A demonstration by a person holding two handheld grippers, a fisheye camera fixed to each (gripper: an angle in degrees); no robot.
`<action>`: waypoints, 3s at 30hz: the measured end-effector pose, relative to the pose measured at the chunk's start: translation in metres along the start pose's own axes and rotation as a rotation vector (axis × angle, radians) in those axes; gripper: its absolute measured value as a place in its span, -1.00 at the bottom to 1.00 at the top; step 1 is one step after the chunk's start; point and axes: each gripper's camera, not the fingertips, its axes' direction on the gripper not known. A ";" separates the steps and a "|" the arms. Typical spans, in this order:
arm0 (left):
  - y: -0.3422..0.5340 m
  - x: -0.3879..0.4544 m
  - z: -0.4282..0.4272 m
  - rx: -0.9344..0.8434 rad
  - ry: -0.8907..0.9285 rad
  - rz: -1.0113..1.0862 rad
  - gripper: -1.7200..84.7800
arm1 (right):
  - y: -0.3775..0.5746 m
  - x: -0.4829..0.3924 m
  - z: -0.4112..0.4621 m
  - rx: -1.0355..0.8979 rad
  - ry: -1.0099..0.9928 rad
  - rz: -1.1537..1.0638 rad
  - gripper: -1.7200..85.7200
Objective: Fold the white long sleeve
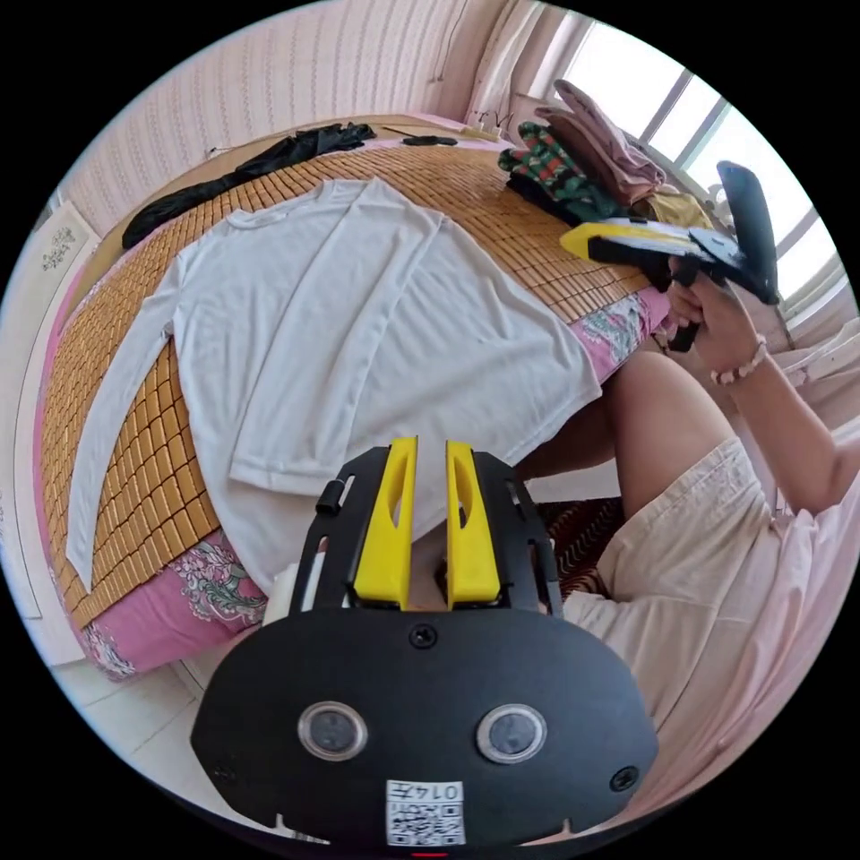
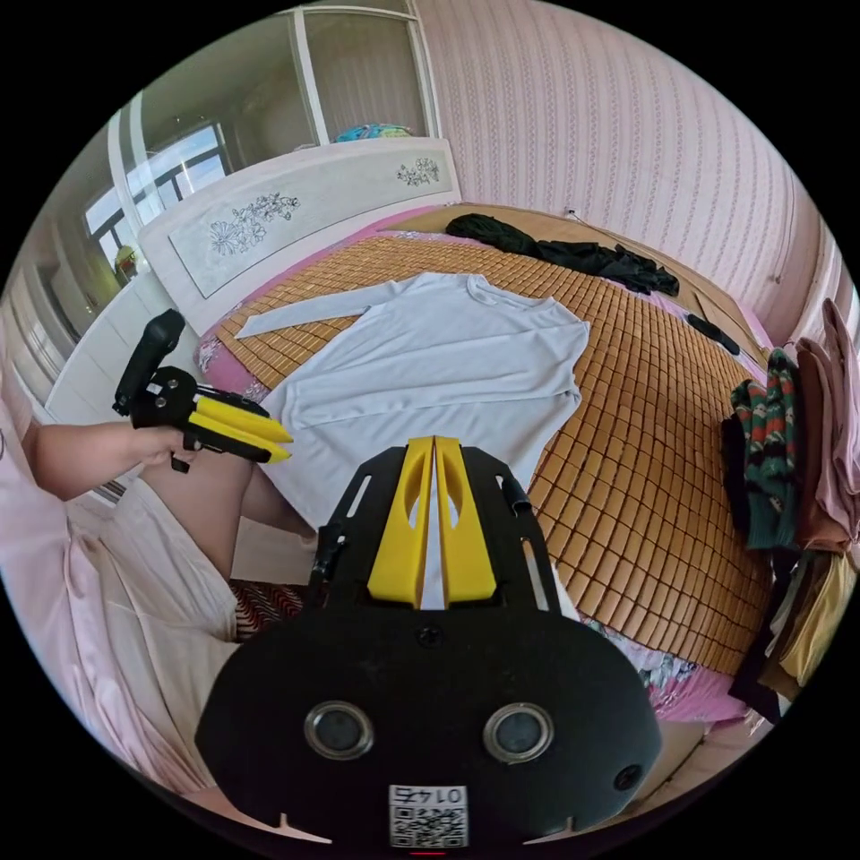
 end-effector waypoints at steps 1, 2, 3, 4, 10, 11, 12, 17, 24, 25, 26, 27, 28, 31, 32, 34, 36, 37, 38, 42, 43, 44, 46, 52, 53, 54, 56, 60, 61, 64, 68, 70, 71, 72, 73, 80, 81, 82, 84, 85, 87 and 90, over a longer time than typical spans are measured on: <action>0.007 -0.001 -0.011 0.037 -0.011 -0.021 -0.82 | 0.005 -0.005 -0.001 0.010 -0.001 -0.007 -0.97; 0.015 -0.007 -0.022 0.067 -0.019 -0.053 -0.82 | 0.013 -0.013 -0.002 0.024 -0.019 -0.019 -0.97; 0.019 -0.011 -0.027 0.080 -0.024 -0.074 -0.82 | 0.019 -0.019 0.000 0.024 -0.046 -0.025 -0.97; 0.028 -0.021 -0.037 0.109 -0.031 -0.121 -0.82 | 0.021 -0.022 0.002 0.019 -0.062 -0.027 -0.97; 0.103 -0.114 -0.091 0.266 -0.080 -0.453 -0.82 | 0.016 -0.047 0.038 -0.001 -0.066 0.045 -0.96; 0.124 -0.137 -0.100 0.304 -0.083 -0.536 -0.82 | 0.007 -0.053 0.048 0.005 -0.071 0.046 -0.96; 0.135 -0.149 -0.104 0.322 -0.089 -0.579 -0.82 | -0.006 -0.061 0.060 -0.005 -0.102 0.013 -0.96; 0.213 -0.247 -0.133 0.374 -0.254 -0.859 -0.84 | -0.084 -0.114 0.122 -0.076 -0.203 -0.228 -0.92; 0.242 -0.360 -0.141 0.453 -0.302 -1.090 -0.86 | -0.213 -0.237 0.251 -0.195 -0.332 -0.598 -0.80; 0.242 -0.378 -0.136 0.443 -0.304 -1.119 -0.84 | -0.221 -0.246 0.262 -0.201 -0.342 -0.607 -0.79; 0.240 -0.394 -0.130 0.410 -0.317 -1.154 -0.81 | -0.237 -0.262 0.283 -0.210 -0.361 -0.610 -0.76; 0.240 -0.402 -0.127 0.390 -0.323 -1.173 -0.79 | -0.250 -0.277 0.302 -0.220 -0.380 -0.607 -0.72; 0.238 -0.414 -0.119 0.346 -0.336 -1.192 -0.77 | -0.256 -0.284 0.310 -0.224 -0.390 -0.604 -0.70; 0.237 -0.424 -0.108 0.320 -0.426 -1.191 -0.82 | -0.282 -0.319 0.345 -0.248 -0.442 -0.624 -0.67; 0.236 -0.425 -0.108 0.335 -0.411 -1.150 -0.86 | -0.291 -0.332 0.355 -0.242 -0.454 -0.639 -0.68; 0.238 -0.425 -0.106 0.357 -0.387 -1.128 -0.92 | -0.304 -0.356 0.369 -0.247 -0.456 -0.670 -0.69; 0.242 -0.423 -0.105 0.379 -0.392 -1.104 -0.95 | -0.318 -0.393 0.389 -0.235 -0.444 -0.724 -0.69; 0.246 -0.423 -0.105 0.402 -0.380 -1.097 -0.96 | -0.321 -0.403 0.395 -0.231 -0.437 -0.734 -0.69; 0.250 -0.424 -0.105 0.426 -0.358 -1.086 -0.97 | -0.325 -0.420 0.408 -0.228 -0.432 -0.736 -0.70; 0.264 -0.427 -0.104 0.483 -0.268 -1.101 -0.98 | -0.324 -0.461 0.461 -0.297 -0.387 -0.660 -0.72; 0.267 -0.428 -0.104 0.491 -0.244 -1.111 -0.98 | -0.321 -0.464 0.470 -0.338 -0.355 -0.658 -0.74; 0.267 -0.427 -0.104 0.489 -0.236 -1.111 -0.98 | -0.317 -0.462 0.469 -0.281 -0.344 -0.667 -0.78; 0.265 -0.423 -0.105 0.499 -0.224 -1.092 -0.98 | -0.315 -0.453 0.468 -0.297 -0.315 -0.659 -0.92; 0.230 -0.366 -0.126 0.672 -0.167 -0.890 -0.98 | -0.327 -0.345 0.391 -0.180 -0.532 -0.566 -0.95; 0.213 -0.350 -0.131 0.692 -0.158 -0.841 -0.98 | -0.328 -0.314 0.365 -0.133 -0.542 -0.547 -0.95; 0.205 -0.342 -0.133 0.703 -0.152 -0.818 -0.98 | -0.329 -0.284 0.341 -0.093 -0.540 -0.531 -0.96; 0.168 -0.318 -0.143 0.789 -0.088 -0.729 -0.98 | -0.334 -0.246 0.308 -0.053 -0.501 -0.494 -0.96; 0.103 -0.291 -0.163 0.869 0.011 -0.612 -0.98 | -0.353 -0.177 0.213 0.071 -0.424 -0.418 -0.96; 0.082 -0.277 -0.174 0.908 0.030 -0.549 -0.98 | -0.354 -0.167 0.196 0.103 -0.422 -0.406 -0.96; 0.038 -0.237 -0.196 0.968 0.100 -0.385 -0.98 | -0.341 -0.113 0.114 0.234 -0.405 -0.344 -0.96; -0.008 -0.167 -0.184 0.926 0.304 -0.170 -0.98 | -0.265 -0.036 0.033 0.292 -0.362 -0.207 -0.95; -0.021 -0.131 -0.158 0.859 0.358 -0.089 -0.98 | -0.214 -0.009 0.020 0.276 -0.315 -0.125 -0.95; -0.028 -0.109 -0.134 0.804 0.395 -0.060 -0.97 | -0.179 0.008 0.021 0.228 -0.267 -0.056 -0.95; -0.031 -0.100 -0.121 0.773 0.407 -0.045 -0.97 | -0.143 0.024 0.031 0.154 -0.211 0.028 -0.95; -0.035 -0.085 -0.094 0.697 0.429 -0.043 -0.96 | -0.126 0.032 0.037 0.109 -0.177 0.069 -0.95; -0.017 -0.099 0.007 0.413 0.497 -0.221 -0.92 | 0.004 0.103 0.081 -0.176 -0.135 0.511 -0.95; -0.017 -0.105 0.011 0.397 0.480 -0.238 -0.93 | 0.000 0.106 0.082 -0.170 -0.153 0.510 -0.95; -0.020 -0.115 0.018 0.358 0.446 -0.263 -0.93 | -0.004 0.107 0.082 -0.169 -0.155 0.499 -0.95; -0.030 -0.123 0.027 0.318 0.387 -0.286 -0.93 | -0.029 0.106 0.089 -0.168 -0.115 0.430 -0.91; -0.041 -0.122 0.032 0.304 0.367 -0.275 -0.92 | -0.036 0.106 0.091 -0.168 -0.098 0.414 -0.90; -0.064 -0.108 0.042 0.288 0.387 -0.235 -0.90 | -0.060 0.106 0.104 -0.178 -0.035 0.363 -0.81; -0.118 -0.057 0.073 0.217 0.494 -0.103 -0.83 | -0.076 0.112 0.125 -0.215 0.021 0.346 -0.77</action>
